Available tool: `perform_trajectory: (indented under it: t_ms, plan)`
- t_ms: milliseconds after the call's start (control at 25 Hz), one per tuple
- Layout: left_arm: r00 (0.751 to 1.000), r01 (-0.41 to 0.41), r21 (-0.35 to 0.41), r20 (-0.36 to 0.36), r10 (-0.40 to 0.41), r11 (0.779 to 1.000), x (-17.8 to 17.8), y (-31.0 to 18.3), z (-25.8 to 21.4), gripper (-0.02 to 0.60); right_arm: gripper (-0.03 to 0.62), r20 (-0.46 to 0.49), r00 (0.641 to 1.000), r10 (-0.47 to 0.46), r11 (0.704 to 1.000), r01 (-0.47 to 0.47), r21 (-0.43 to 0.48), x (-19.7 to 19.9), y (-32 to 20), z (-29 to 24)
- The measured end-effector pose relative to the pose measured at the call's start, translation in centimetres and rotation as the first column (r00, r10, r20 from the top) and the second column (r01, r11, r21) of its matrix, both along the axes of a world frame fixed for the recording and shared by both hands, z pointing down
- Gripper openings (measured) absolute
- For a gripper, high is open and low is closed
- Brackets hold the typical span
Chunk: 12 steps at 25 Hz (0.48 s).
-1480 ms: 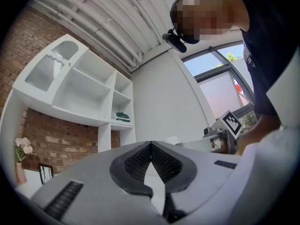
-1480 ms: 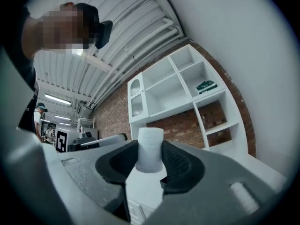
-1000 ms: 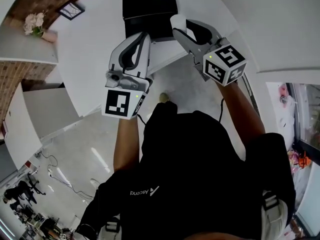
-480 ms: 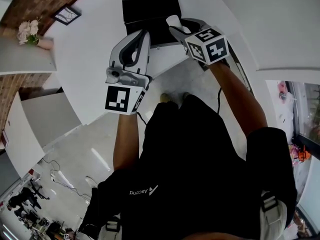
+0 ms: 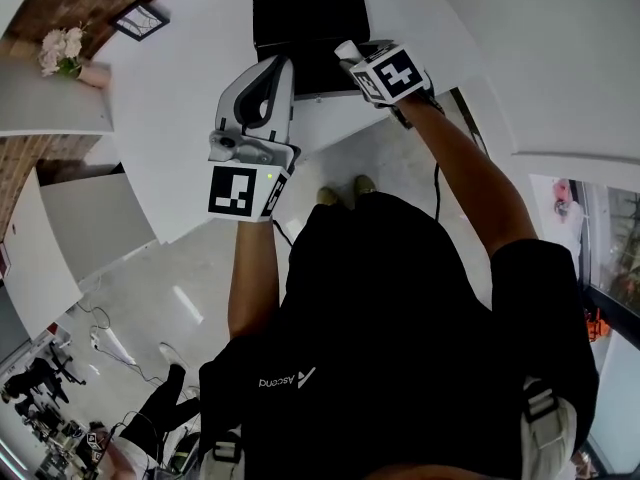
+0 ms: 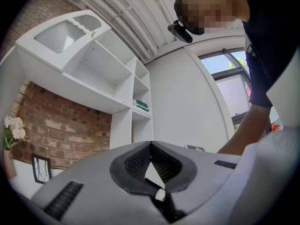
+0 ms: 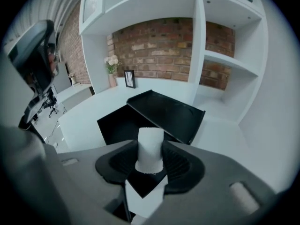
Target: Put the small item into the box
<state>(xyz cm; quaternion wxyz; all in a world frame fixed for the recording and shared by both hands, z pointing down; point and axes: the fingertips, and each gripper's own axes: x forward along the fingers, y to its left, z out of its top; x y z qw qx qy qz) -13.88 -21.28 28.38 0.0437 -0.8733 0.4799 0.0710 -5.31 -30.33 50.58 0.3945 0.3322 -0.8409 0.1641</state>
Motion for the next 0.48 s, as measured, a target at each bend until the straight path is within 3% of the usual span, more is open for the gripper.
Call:
perform_trajectory:
  t_ms: [480]
  plan:
    - [0.999, 0.034, -0.027, -0.01, -0.034, 0.999, -1.4, -1.8, 1.3, -0.002, 0.166, -0.164, 0.986, -0.029, 0.991, 0.006, -0.136, -0.8, -1.7, 5.1]
